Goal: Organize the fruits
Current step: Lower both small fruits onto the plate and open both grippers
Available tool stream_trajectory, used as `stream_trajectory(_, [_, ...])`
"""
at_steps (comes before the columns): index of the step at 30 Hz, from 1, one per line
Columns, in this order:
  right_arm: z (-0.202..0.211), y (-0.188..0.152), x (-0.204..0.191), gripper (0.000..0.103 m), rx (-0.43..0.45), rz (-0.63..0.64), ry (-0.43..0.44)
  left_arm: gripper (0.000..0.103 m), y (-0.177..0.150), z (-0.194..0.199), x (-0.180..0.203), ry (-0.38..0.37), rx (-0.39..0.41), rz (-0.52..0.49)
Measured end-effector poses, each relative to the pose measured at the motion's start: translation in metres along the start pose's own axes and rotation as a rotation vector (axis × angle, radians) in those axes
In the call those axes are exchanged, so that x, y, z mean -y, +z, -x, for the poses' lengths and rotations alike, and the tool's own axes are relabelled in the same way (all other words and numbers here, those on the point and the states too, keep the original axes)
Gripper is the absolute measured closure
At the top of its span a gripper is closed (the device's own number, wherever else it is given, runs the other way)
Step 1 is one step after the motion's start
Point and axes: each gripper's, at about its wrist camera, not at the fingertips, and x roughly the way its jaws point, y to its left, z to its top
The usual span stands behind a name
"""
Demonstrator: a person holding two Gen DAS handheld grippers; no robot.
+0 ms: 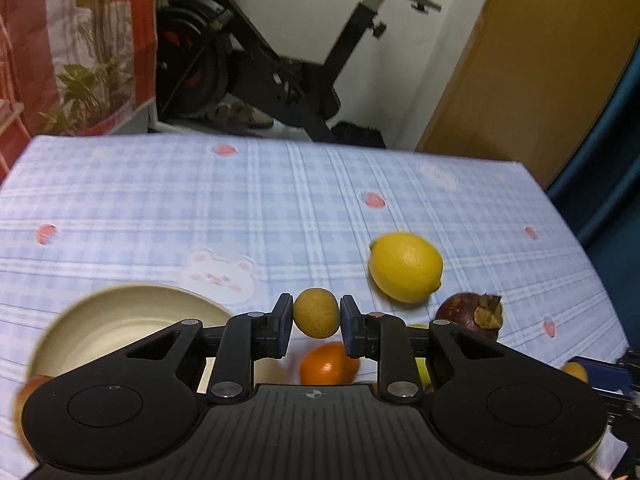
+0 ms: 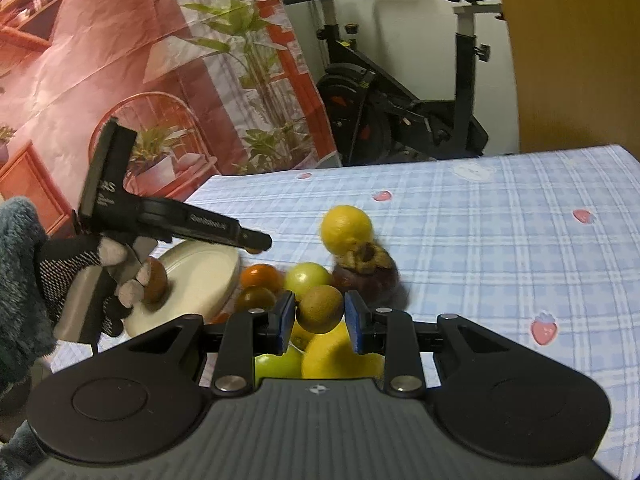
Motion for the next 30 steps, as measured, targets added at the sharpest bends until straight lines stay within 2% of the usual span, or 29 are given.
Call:
stream_trajectory(7, [-0.036,0.025,-0.041,0.074,-0.019,0.086,0.082,0.076,-0.009,0.049,-0.054,0.027,0.026,0.036])
stream_trajectory(11, [-0.072,0.043,-0.074,0.074,-0.045,0.157,0.148,0.076,-0.015,0.056,-0.086,0.070,0.017,0.053])
stream_trajectory(15, [-0.118,0.054,-0.109,0.074,-0.081,0.254,0.173,0.076,-0.016,0.050,-0.111,0.069,0.005,0.078])
stream_trajectory(24, [-0.211,0.052,-0.150,0.074,-0.200,0.454,0.124,0.076,-0.019,0.026,-0.129,0.024,-0.035,0.073])
stream_trajectory(30, [-0.245,0.039,-0.161,0.074,-0.256,0.537,0.119,0.076,-0.023,0.020,-0.136,0.030,-0.061,0.066])
